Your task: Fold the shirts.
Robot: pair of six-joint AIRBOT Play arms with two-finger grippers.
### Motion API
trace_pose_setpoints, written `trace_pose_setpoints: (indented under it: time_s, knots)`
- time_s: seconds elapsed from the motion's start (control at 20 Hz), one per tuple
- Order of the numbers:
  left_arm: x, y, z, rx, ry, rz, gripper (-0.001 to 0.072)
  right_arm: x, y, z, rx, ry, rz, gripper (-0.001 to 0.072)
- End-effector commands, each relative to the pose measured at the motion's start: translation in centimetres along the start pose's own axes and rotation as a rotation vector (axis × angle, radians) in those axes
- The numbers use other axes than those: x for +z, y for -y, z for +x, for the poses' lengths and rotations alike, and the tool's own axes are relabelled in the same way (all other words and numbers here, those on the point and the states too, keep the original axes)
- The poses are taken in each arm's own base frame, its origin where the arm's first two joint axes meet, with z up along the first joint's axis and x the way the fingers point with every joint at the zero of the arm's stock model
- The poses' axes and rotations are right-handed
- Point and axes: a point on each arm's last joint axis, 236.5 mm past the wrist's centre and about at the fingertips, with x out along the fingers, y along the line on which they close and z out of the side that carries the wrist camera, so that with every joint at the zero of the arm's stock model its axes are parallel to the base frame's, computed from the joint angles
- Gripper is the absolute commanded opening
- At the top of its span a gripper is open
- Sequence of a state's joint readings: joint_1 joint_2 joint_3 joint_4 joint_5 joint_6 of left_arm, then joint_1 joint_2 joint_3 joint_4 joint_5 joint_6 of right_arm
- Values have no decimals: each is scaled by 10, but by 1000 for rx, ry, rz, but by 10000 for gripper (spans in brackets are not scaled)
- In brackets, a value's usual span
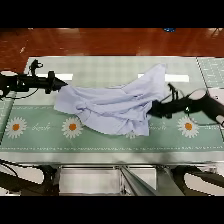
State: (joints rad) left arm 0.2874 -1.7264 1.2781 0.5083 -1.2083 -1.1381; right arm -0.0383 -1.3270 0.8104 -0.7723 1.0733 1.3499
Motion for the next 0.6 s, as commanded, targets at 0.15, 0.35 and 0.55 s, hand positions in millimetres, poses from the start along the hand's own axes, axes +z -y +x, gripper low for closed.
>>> trace_pose_setpoints:
  time_s: [0.15,0.35,0.55]
  knots:
    - [58,146,-94,-117,232,288,26,113,-131,-168,-56,387,-393,16]
    - [59,298,-218,-184,536,582,26,116,-233,-325,-63,738,-637,16]
    - [-22,407,-322,-178,777,869,25,50,-286,-441,-74,1058,-769,16]
